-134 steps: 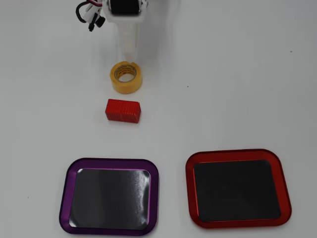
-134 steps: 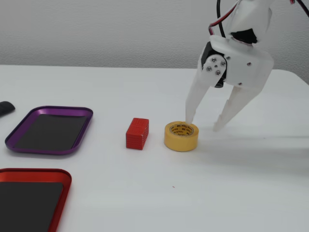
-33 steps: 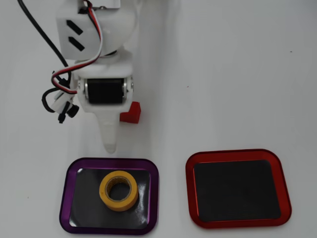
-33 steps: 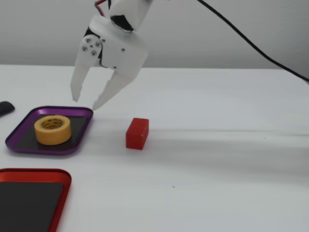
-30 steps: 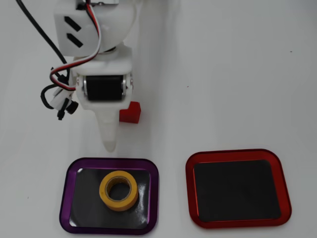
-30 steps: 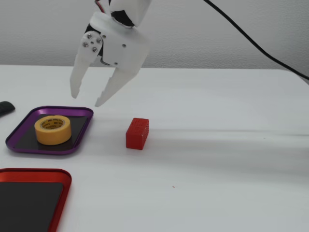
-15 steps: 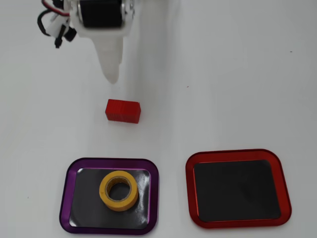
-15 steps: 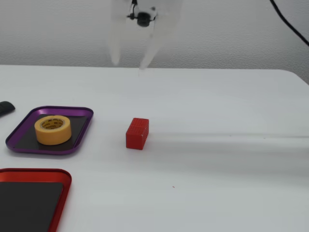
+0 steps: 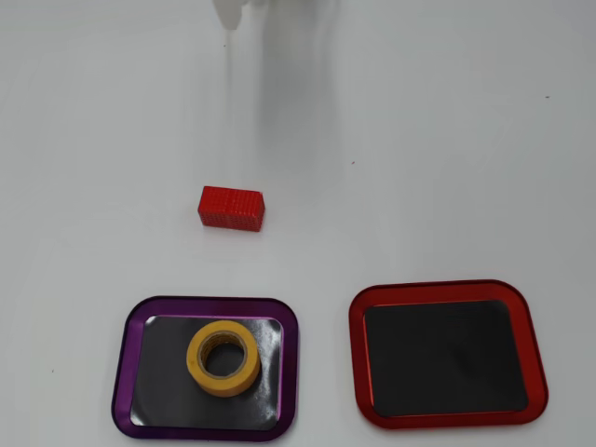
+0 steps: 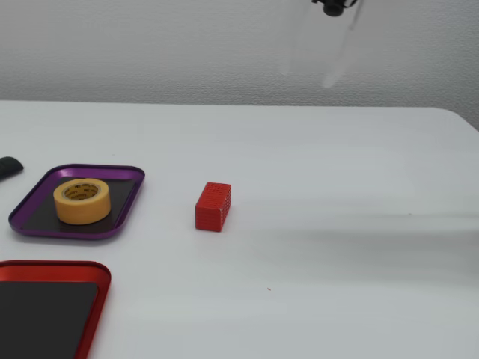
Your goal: Grasp a tape and put it in the right purple dish.
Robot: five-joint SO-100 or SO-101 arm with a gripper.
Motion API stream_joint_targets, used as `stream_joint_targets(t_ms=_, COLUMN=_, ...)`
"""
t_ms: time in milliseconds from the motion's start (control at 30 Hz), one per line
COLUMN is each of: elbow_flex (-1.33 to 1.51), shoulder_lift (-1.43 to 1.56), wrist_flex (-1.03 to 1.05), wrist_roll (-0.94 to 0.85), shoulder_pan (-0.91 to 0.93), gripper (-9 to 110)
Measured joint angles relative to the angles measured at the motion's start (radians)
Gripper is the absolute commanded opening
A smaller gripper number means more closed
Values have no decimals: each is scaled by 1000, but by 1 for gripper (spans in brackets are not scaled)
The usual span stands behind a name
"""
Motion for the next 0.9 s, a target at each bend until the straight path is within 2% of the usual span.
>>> stream_joint_targets(t_ms=367, elbow_flex=723, shoulder_lift=638, wrist_flex=-238, wrist_roll=-46, shoulder_pan=2, gripper=11)
stream_joint_targets(t_ms=667, elbow_flex=1129, shoulder_lift=1143, wrist_flex=-339, wrist_roll=-46, shoulder_pan=3, gripper=12)
stream_joint_targets(t_ms=767, elbow_flex=1267, shoulder_lift=1267, wrist_flex=-342, wrist_roll=-46, shoulder_pan=8, gripper=12)
stream_joint_targets(t_ms=900, elbow_flex=1379, shoulder_lift=1284, wrist_flex=-342, wrist_roll=-32, shoulder_pan=6, gripper=11)
